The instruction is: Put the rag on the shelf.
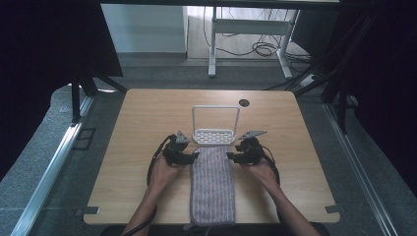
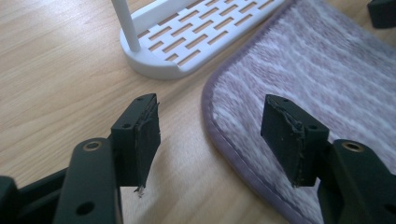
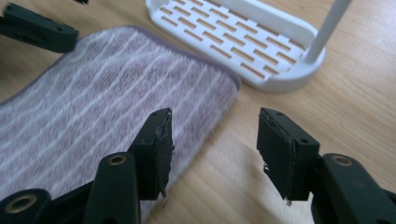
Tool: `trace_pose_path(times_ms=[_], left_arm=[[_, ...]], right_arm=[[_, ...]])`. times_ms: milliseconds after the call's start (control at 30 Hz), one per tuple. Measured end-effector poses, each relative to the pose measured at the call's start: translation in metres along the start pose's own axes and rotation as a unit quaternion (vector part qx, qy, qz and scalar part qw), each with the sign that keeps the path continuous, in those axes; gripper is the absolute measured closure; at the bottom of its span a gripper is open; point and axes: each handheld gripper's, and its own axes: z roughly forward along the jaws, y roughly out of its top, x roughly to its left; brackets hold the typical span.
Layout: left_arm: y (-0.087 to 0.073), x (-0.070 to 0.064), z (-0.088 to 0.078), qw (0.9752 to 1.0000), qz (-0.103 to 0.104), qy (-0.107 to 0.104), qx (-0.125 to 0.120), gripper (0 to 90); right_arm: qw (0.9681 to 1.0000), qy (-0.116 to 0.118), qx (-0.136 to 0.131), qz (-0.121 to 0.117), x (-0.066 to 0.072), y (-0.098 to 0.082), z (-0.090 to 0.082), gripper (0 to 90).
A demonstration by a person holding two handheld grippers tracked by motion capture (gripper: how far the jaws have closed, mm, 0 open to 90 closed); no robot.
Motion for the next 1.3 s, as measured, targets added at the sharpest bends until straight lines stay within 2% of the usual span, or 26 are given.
trace_pose_path(times_ms=[33, 200, 233, 267, 300, 333, 433, 467, 533, 633, 700, 767, 833, 900, 933, 1000, 1033, 1300], left_arm=[[0.0, 0.0, 0.002, 1.0, -0.004, -0.003, 0.001, 38.2], [-0.001, -0.003, 0.014, 0.9998, 0.009, 0.005, 0.017, 37.7], [-0.002, -0.003, 0.017, 0.9998, 0.002, -0.005, 0.017, 39.2], [-0.002, -0.003, 0.017, 0.9998, 0.002, -0.005, 0.017, 41.5], [-0.003, -0.002, 0.018, 0.9998, -0.008, -0.014, 0.014, 43.7], [-0.004, -0.003, 0.018, 0.9998, -0.011, -0.015, 0.009, 45.7], [-0.004, -0.007, 0.017, 0.9996, -0.014, -0.025, 0.007, 61.7], [-0.003, -0.009, 0.016, 0.9995, -0.014, -0.026, 0.009, 61.7], [-0.004, -0.01, 0.016, 0.999, -0.024, -0.038, 0.007, 71.5], [-0.003, -0.011, 0.016, 0.9982, -0.041, -0.043, 0.01, 79.8], [-0.003, -0.011, 0.016, 0.998, -0.044, -0.043, 0.012, 81.2], [-0.002, -0.009, 0.016, 0.9974, -0.048, -0.051, 0.016, 81.5], [-0.002, -0.007, 0.014, 0.9972, -0.049, -0.055, 0.009, 81.5], [0.0, -0.009, 0.006, 0.9975, -0.043, -0.056, -0.006, 81.5], [0.0, -0.009, 0.006, 0.9975, -0.043, -0.056, -0.006, 81.5], [0.008, -0.01, -0.008, 0.9976, -0.03, -0.057, -0.025, 81.4], [0.01, -0.011, -0.011, 0.9973, -0.03, -0.058, -0.032, 81.4], [0.031, -0.013, -0.036, 0.9968, -0.005, -0.056, -0.057, 81.3]], right_arm=[[1.0, -0.001, 0.002, 0.004, 0.0, 0.0, 0.003, 46.1], [0.9999, -0.002, 0.008, 0.006, -0.001, -0.001, 0.015, 46.4], [0.9999, -0.003, 0.009, 0.005, -0.001, -0.001, 0.016, 46.9], [0.9999, -0.003, 0.009, 0.005, -0.001, -0.001, 0.016, 46.9], [0.9998, -0.005, 0.019, -0.006, 0.002, -0.002, 0.02, 49.6], [0.9998, -0.007, 0.015, -0.013, 0.003, -0.003, 0.021, 50.9], [0.9997, 0.002, 0.017, -0.019, 0.007, -0.003, 0.02, 64.3], [0.9997, 0.002, 0.017, -0.019, 0.007, -0.003, 0.02, 64.3], [0.9995, 0.011, 0.017, -0.023, 0.01, -0.004, 0.02, 76.3], [0.9991, 0.013, 0.013, -0.039, 0.014, -0.005, 0.02, 83.8], [0.9991, 0.01, 0.014, -0.04, 0.015, -0.005, 0.019, 84.7], [0.9988, 0.01, 0.004, -0.048, 0.016, -0.005, 0.014, 86.0], [0.9987, 0.015, -0.004, -0.049, 0.015, -0.002, 0.009, 86.1], [0.9984, 0.021, -0.012, -0.051, 0.015, 0.001, 0.001, 86.1], [0.9982, 0.023, -0.015, -0.052, 0.014, 0.002, -0.001, 86.1], [0.9979, 0.027, -0.021, -0.055, 0.014, 0.005, -0.008, 86.0], [0.9978, 0.03, -0.026, -0.053, 0.013, 0.007, -0.012, 86.0], [0.9963, 0.043, -0.053, -0.051, 0.01, 0.02, -0.035, 85.8]])
